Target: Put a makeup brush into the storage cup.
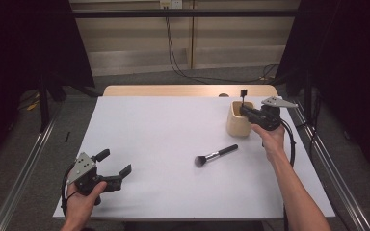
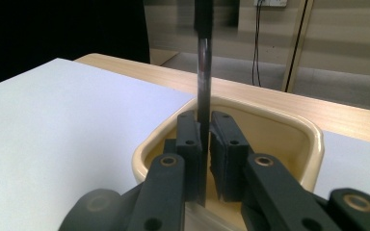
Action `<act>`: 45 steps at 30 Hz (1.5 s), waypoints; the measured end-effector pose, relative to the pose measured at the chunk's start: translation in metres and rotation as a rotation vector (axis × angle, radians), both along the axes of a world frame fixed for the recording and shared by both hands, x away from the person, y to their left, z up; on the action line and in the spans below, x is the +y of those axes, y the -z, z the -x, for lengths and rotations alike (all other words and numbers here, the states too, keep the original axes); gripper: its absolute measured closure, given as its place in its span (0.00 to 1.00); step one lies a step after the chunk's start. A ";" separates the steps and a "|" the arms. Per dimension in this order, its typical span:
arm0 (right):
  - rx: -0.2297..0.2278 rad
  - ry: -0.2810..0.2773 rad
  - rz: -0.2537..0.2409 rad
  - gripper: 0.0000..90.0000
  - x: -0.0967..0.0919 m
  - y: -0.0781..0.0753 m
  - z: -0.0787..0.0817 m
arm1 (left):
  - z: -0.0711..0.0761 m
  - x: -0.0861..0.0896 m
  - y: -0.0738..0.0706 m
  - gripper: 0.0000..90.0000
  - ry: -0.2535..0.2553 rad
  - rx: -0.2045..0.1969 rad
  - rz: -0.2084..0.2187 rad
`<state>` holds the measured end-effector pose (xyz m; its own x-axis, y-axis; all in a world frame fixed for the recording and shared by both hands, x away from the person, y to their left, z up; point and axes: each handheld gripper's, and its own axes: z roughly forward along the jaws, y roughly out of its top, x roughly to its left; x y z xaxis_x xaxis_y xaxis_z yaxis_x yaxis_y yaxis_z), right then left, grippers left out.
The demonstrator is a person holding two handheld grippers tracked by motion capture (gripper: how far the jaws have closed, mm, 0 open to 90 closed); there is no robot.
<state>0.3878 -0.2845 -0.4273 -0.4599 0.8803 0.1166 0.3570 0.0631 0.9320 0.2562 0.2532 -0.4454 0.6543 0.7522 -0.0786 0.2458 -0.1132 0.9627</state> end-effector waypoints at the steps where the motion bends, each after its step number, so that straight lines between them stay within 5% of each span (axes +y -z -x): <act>1: -0.001 0.002 -0.002 0.92 -0.001 0.000 0.000 | 0.000 0.000 0.000 0.03 0.000 0.000 0.000; 11: -0.007 0.024 -0.009 0.77 -0.005 0.000 0.003 | 0.000 0.000 0.000 0.03 -0.004 0.000 0.006; 22: -0.060 0.047 0.014 0.35 0.000 -0.007 0.017 | -0.001 0.000 0.001 0.03 -0.010 -0.004 0.003; 33: -0.040 0.034 -0.011 0.03 -0.002 -0.007 0.034 | -0.001 0.001 0.001 0.04 -0.003 0.012 0.011; 45: -0.039 0.047 -0.008 0.02 -0.011 -0.004 0.057 | 0.000 0.001 0.000 0.04 -0.008 0.007 0.005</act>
<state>0.3309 -0.2950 -0.4228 -0.4224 0.9001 0.1064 0.3225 0.0395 0.9457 0.2564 0.2542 -0.4456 0.6479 0.7567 -0.0871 0.2534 -0.1063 0.9615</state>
